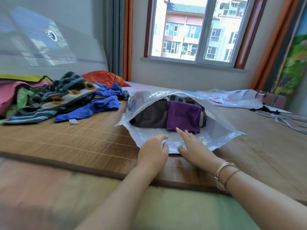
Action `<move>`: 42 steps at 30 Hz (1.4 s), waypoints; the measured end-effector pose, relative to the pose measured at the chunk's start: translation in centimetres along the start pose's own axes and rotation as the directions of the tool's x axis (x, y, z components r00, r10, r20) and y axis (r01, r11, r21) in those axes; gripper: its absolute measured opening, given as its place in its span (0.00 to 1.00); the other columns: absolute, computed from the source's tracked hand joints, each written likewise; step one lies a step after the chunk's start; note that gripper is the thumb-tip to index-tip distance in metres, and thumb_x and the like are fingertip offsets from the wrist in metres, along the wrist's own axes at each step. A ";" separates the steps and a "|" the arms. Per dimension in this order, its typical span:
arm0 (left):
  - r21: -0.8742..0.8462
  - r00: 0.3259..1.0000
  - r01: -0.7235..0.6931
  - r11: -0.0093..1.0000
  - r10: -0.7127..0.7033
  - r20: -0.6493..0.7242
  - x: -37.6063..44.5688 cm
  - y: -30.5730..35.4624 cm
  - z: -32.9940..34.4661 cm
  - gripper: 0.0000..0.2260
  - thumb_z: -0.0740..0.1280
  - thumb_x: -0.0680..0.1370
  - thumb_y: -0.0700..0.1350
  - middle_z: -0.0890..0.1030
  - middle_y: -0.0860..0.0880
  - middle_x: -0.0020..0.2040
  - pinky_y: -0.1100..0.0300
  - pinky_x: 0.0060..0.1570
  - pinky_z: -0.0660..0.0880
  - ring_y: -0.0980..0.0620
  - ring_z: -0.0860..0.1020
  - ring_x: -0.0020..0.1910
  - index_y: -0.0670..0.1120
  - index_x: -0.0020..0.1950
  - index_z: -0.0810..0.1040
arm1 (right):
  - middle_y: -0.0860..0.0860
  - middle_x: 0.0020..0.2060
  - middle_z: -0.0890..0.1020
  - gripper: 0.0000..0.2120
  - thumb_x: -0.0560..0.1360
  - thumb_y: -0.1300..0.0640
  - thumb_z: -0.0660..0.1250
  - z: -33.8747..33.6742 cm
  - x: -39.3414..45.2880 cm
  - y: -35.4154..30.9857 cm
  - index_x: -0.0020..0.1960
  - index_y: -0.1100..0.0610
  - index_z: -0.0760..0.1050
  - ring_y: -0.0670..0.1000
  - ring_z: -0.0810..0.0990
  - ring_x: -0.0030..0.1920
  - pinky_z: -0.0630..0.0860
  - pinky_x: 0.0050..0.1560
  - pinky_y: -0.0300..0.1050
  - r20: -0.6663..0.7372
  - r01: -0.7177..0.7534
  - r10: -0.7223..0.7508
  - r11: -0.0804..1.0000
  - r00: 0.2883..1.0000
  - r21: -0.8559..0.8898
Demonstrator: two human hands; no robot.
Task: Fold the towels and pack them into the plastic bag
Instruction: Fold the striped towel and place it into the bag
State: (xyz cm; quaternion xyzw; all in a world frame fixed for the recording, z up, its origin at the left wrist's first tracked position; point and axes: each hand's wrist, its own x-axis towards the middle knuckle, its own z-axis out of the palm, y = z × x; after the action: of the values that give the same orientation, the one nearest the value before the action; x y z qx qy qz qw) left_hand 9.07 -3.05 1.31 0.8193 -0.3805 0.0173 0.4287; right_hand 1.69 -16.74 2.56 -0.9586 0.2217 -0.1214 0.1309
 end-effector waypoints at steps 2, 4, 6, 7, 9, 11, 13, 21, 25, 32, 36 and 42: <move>-0.151 0.995 0.015 0.988 -0.030 -0.099 -2.8 -0.4 -2.1 0.14 0.61 0.79 0.42 0.82 0.54 0.48 0.61 0.43 0.72 0.55 0.80 0.44 0.52 0.61 0.79 | 0.55 0.76 0.60 0.32 0.78 0.56 0.60 -0.2 -2.4 -2.0 0.79 0.49 0.52 0.54 0.59 0.75 0.60 0.71 0.47 -0.059 0.090 -0.088 0.996 0.994 0.027; -0.232 0.975 0.032 0.972 -0.082 -0.206 -5.5 -1.8 -4.8 0.13 0.61 0.78 0.39 0.81 0.56 0.39 0.63 0.37 0.71 0.60 0.76 0.34 0.52 0.54 0.82 | 0.54 0.71 0.68 0.29 0.77 0.59 0.60 0.1 -4.0 -4.9 0.76 0.52 0.58 0.54 0.68 0.69 0.66 0.64 0.46 -0.124 0.156 -0.150 0.987 0.981 0.041; -0.302 0.947 0.061 0.951 -0.150 -0.283 -6.9 -3.3 -7.0 0.13 0.61 0.76 0.37 0.81 0.57 0.39 0.68 0.37 0.71 0.64 0.76 0.34 0.51 0.49 0.83 | 0.55 0.63 0.73 0.25 0.76 0.60 0.61 0.6 -4.7 -7.5 0.72 0.53 0.65 0.55 0.72 0.62 0.71 0.59 0.47 -0.191 0.209 -0.192 0.975 0.963 0.075; -0.340 0.928 0.080 0.937 -0.195 -0.318 -7.7 -4.2 -8.6 0.13 0.61 0.76 0.36 0.81 0.56 0.39 0.69 0.34 0.69 0.64 0.75 0.33 0.50 0.47 0.83 | 0.54 0.59 0.75 0.23 0.75 0.61 0.61 1.3 -5.0 -9.4 0.70 0.54 0.67 0.55 0.73 0.59 0.72 0.57 0.48 -0.221 0.254 -0.228 0.962 0.948 0.100; -0.400 0.882 0.131 0.907 -0.291 -0.371 -8.7 -6.2 -11.9 0.13 0.61 0.77 0.35 0.82 0.55 0.42 0.72 0.34 0.68 0.63 0.75 0.36 0.49 0.48 0.83 | 0.53 0.54 0.76 0.18 0.74 0.63 0.61 2.8 -5.2 -13.5 0.64 0.55 0.72 0.53 0.74 0.54 0.73 0.53 0.47 -0.261 0.349 -0.304 0.925 0.916 0.148; -0.443 0.825 0.173 0.880 -0.375 -0.422 -9.4 -8.0 -15.1 0.12 0.60 0.78 0.36 0.81 0.55 0.46 0.73 0.39 0.68 0.60 0.77 0.44 0.48 0.49 0.82 | 0.50 0.49 0.75 0.14 0.73 0.62 0.62 4.7 -4.9 -17.7 0.59 0.55 0.74 0.50 0.74 0.49 0.73 0.49 0.44 -0.278 0.447 -0.391 0.878 0.877 0.174; -0.455 0.780 0.197 0.868 -0.420 -0.464 -9.6 -9.9 -17.6 0.13 0.60 0.78 0.36 0.80 0.56 0.46 0.72 0.40 0.67 0.58 0.76 0.48 0.49 0.48 0.81 | 0.48 0.49 0.74 0.13 0.74 0.60 0.63 6.7 -4.0 -21.5 0.58 0.54 0.73 0.47 0.73 0.48 0.71 0.47 0.41 -0.258 0.488 -0.433 0.845 0.864 0.219; -0.474 0.687 0.330 0.816 -0.553 -0.472 -8.3 -17.0 -22.6 0.13 0.58 0.77 0.37 0.80 0.53 0.49 0.62 0.33 0.67 0.55 0.74 0.36 0.50 0.51 0.80 | 0.53 0.64 0.70 0.17 0.78 0.53 0.59 13.0 8.4 -30.2 0.65 0.55 0.72 0.53 0.73 0.60 0.69 0.61 0.44 -0.050 0.309 -0.308 0.905 0.950 0.291; -0.365 0.731 0.413 0.834 -0.543 -0.413 -6.5 -19.6 -22.8 0.11 0.60 0.77 0.39 0.80 0.54 0.49 0.59 0.43 0.73 0.52 0.77 0.45 0.52 0.50 0.79 | 0.55 0.77 0.56 0.24 0.77 0.45 0.50 14.8 15.1 -32.3 0.71 0.47 0.68 0.58 0.53 0.76 0.54 0.74 0.59 0.153 0.248 -0.269 0.958 0.951 0.142; -0.305 0.734 0.488 0.818 -0.574 -0.364 -4.2 -21.2 -21.7 0.11 0.61 0.75 0.41 0.81 0.60 0.50 0.53 0.64 0.69 0.55 0.70 0.62 0.58 0.46 0.77 | 0.56 0.78 0.54 0.21 0.83 0.53 0.44 16.1 19.3 -33.4 0.69 0.57 0.67 0.56 0.48 0.78 0.44 0.76 0.56 0.262 0.264 -0.278 0.961 0.924 0.087; -0.210 0.739 0.525 0.825 -0.564 -0.368 -4.4 -20.3 -21.6 0.13 0.60 0.76 0.43 0.78 0.62 0.48 0.53 0.67 0.65 0.55 0.63 0.62 0.60 0.52 0.77 | 0.60 0.64 0.71 0.19 0.83 0.58 0.45 14.5 17.4 -32.8 0.60 0.65 0.71 0.60 0.68 0.65 0.60 0.68 0.52 0.188 0.238 -0.264 0.960 0.946 0.146; -0.208 0.743 0.538 0.817 -0.576 -0.341 -5.8 -18.6 -21.1 0.12 0.63 0.76 0.45 0.73 0.62 0.46 0.53 0.68 0.65 0.55 0.64 0.66 0.61 0.54 0.76 | 0.62 0.60 0.74 0.18 0.84 0.59 0.47 12.2 12.1 -28.1 0.59 0.68 0.72 0.59 0.71 0.61 0.64 0.61 0.47 0.164 0.227 -0.279 0.933 0.946 0.278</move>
State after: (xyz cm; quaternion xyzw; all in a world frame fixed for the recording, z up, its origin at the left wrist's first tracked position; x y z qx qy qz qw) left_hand 23.12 21.99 -0.22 0.8534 -0.0259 0.0324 0.5195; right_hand 26.80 4.54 1.82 -0.9617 0.0639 -0.0677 0.2579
